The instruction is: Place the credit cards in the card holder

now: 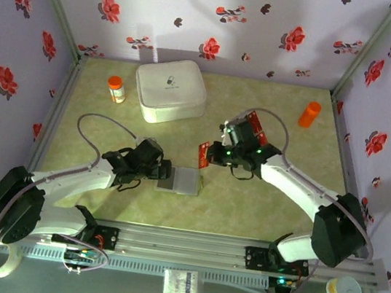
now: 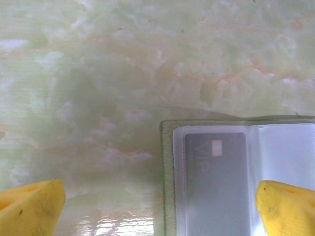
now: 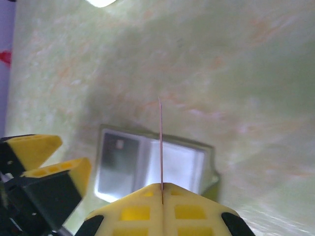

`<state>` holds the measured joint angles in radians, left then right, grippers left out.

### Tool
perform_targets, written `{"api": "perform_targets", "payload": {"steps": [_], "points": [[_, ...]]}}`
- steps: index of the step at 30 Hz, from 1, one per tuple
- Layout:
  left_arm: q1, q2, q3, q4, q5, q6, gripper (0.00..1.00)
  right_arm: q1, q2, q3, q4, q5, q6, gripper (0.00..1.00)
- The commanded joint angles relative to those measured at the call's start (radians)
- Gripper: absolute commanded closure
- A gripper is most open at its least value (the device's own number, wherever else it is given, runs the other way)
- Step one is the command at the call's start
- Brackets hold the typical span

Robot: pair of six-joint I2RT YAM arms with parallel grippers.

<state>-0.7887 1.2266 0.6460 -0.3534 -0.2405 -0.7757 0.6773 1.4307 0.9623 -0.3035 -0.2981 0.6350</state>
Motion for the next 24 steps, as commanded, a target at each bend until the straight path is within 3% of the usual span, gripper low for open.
{"api": "perform_targets", "payload": {"steps": [1,8,24], "points": [[-0.007,-0.021,-0.011,-0.037,-0.050,-0.002,0.00,0.042,0.047,-0.039,0.198,-0.031,0.125,1.00],[-0.007,0.000,-0.020,-0.039,-0.060,0.001,0.00,0.103,0.149,-0.089,0.359,-0.044,0.215,1.00],[-0.007,0.025,-0.028,-0.019,-0.060,0.012,0.00,0.172,0.278,-0.086,0.428,-0.041,0.250,1.00]]}}
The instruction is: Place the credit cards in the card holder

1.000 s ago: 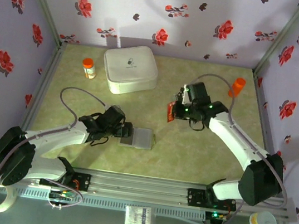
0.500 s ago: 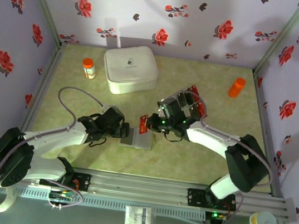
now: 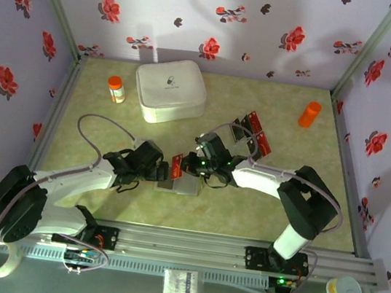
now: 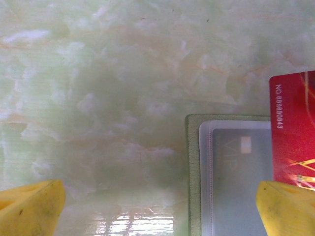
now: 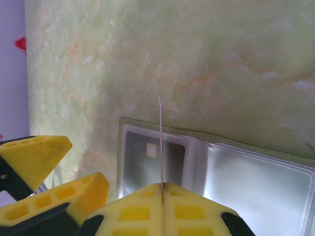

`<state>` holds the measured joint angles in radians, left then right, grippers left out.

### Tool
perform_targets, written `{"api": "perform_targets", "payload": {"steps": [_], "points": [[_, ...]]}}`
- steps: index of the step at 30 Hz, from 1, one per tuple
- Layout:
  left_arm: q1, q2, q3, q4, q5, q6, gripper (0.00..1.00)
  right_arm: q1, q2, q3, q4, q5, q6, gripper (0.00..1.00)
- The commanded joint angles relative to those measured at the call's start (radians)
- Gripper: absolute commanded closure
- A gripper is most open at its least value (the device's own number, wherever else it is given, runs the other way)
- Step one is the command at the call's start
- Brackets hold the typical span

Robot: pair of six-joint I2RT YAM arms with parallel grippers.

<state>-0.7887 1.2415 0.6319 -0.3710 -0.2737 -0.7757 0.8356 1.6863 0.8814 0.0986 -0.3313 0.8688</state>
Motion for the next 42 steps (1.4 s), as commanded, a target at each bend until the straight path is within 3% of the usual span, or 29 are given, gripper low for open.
{"api": "perform_targets", "payload": {"steps": [1,27,42], "points": [[-0.007,0.010,-0.016,-0.002,-0.027,0.011,0.00,0.016,0.028,-0.005,0.028,-0.007,0.018,1.00],[-0.007,0.112,-0.044,0.048,-0.031,0.025,0.00,0.037,0.059,-0.008,0.059,-0.011,0.039,1.00],[-0.007,0.130,-0.077,0.040,-0.045,0.004,0.00,-0.026,-0.136,-0.060,-0.017,0.049,-0.009,1.00]]}}
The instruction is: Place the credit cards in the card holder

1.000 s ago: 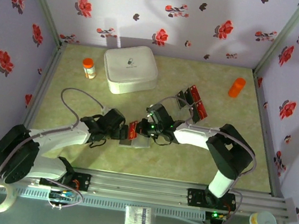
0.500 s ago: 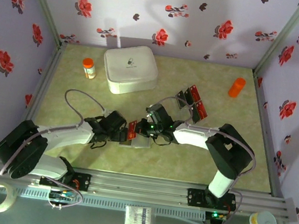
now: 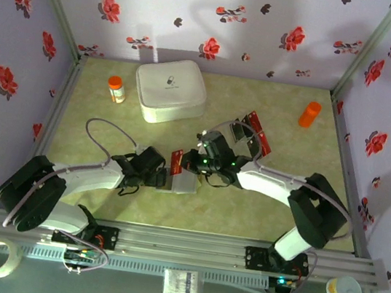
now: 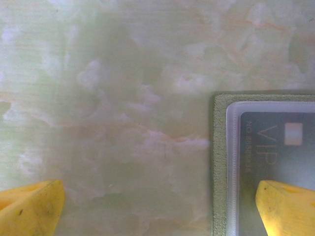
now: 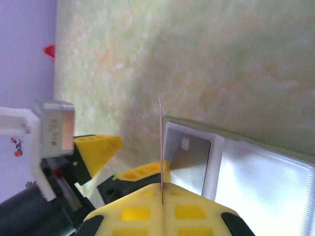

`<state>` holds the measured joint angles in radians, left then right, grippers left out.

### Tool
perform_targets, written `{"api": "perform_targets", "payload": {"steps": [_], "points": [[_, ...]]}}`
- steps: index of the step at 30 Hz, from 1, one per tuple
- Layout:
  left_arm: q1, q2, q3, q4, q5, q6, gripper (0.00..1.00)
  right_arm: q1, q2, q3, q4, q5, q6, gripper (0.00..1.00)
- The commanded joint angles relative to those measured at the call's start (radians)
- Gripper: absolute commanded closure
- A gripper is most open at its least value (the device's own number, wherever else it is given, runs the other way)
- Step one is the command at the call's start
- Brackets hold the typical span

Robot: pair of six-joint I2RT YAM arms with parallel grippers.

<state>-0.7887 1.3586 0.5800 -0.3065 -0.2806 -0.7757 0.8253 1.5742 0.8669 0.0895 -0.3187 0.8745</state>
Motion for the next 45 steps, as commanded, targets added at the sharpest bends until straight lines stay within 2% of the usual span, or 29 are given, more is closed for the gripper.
{"api": "perform_targets", "payload": {"steps": [1,10,16,45], "points": [[-0.007,0.014,-0.026,-0.024,-0.037,0.001,0.00,-0.018,-0.032,-0.063,0.013,0.041,-0.010,1.00],[-0.007,0.010,-0.032,-0.026,-0.043,-0.004,0.00,-0.013,-0.004,-0.196,0.272,0.044,0.061,1.00],[-0.007,0.010,-0.033,-0.025,-0.042,-0.005,0.00,0.002,0.032,-0.230,0.375,0.044,0.092,1.00],[-0.007,0.008,-0.036,-0.013,-0.043,-0.004,0.00,0.035,0.113,-0.287,0.508,0.073,0.149,1.00]]}}
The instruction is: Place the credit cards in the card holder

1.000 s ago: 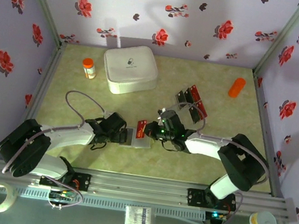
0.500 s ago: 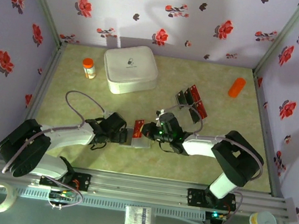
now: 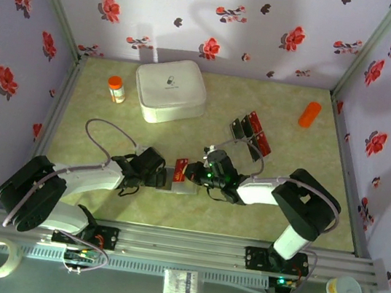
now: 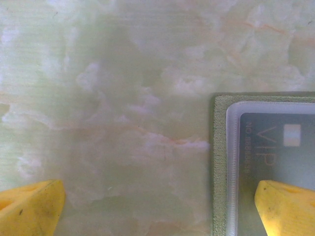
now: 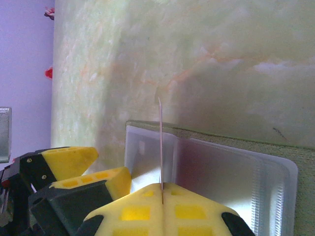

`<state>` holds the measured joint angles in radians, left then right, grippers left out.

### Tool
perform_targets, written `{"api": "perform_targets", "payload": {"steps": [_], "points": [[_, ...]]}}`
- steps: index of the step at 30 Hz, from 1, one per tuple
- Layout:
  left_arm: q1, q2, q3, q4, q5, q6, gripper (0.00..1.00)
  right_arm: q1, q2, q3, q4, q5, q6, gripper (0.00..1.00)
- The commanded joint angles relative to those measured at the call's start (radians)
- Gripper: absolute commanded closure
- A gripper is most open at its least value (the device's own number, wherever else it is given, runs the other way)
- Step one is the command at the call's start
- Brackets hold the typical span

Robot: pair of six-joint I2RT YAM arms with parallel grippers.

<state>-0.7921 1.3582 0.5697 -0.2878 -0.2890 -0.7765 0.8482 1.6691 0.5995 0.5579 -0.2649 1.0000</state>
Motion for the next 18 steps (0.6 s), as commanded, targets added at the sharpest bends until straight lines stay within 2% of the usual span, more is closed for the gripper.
{"api": "perform_targets", "payload": {"steps": [1,18], "points": [[-0.004,0.007,-0.026,-0.032,-0.034,-0.004,0.00,0.013,0.018,-0.022,0.044,0.020,0.029,1.00],[-0.004,0.007,-0.030,-0.027,-0.033,-0.004,0.00,0.031,0.040,-0.041,0.095,0.030,0.065,1.00]]}}
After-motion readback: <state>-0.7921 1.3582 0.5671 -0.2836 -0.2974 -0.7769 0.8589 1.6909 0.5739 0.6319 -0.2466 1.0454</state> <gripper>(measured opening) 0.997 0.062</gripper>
